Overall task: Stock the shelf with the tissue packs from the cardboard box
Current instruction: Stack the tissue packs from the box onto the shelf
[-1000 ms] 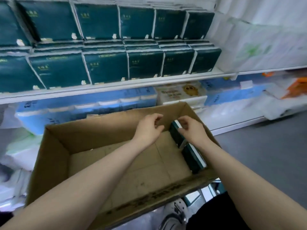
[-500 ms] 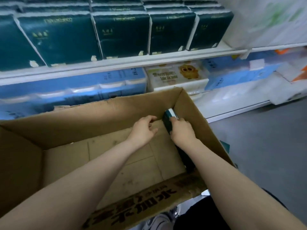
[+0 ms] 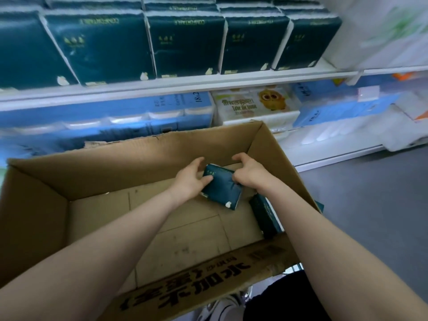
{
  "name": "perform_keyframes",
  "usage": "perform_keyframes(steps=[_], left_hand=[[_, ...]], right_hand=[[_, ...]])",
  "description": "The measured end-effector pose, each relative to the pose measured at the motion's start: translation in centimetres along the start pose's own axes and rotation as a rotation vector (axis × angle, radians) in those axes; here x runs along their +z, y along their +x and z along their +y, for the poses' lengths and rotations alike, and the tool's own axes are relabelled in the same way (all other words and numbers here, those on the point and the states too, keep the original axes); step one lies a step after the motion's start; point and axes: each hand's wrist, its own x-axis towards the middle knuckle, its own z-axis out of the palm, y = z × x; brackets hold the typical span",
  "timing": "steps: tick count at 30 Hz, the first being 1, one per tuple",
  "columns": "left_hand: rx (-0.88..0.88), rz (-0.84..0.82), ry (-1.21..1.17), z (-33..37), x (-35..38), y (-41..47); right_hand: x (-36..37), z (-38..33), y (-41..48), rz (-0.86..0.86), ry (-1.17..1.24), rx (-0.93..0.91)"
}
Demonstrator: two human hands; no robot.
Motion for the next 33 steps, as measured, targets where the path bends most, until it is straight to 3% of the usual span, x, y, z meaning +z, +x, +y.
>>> perform_keyframes(steps=[5,11,15,24,33], left_hand=[[0.006,-0.019,-0.108,0.7,-1.6,-2.3],[0.037,0.084,-0.253,1.1,-5.1,-6.6],[0.081,0.158,-0.273,1.3,-7.8,-9.1],[0.250,0.373,-0.217,3.7,-15.5,-13.3],[0.442,0.704,-0.136,7.6,-25.3,-15.6]], right_hand=[[-0.4,-0.4,-2.0,-0.035,0.238,-0.055],[-0.5,-0.8,-4.1,0.013,0.377,-0.155],[0.3,-1.7,-6.3,-0.048,0.464,-0.231],[-0.4,-8.8,-12.2,0.044,0.378,-0.564],[-3.5,-21.4,-15.1,0.163,0.371,-0.829]])
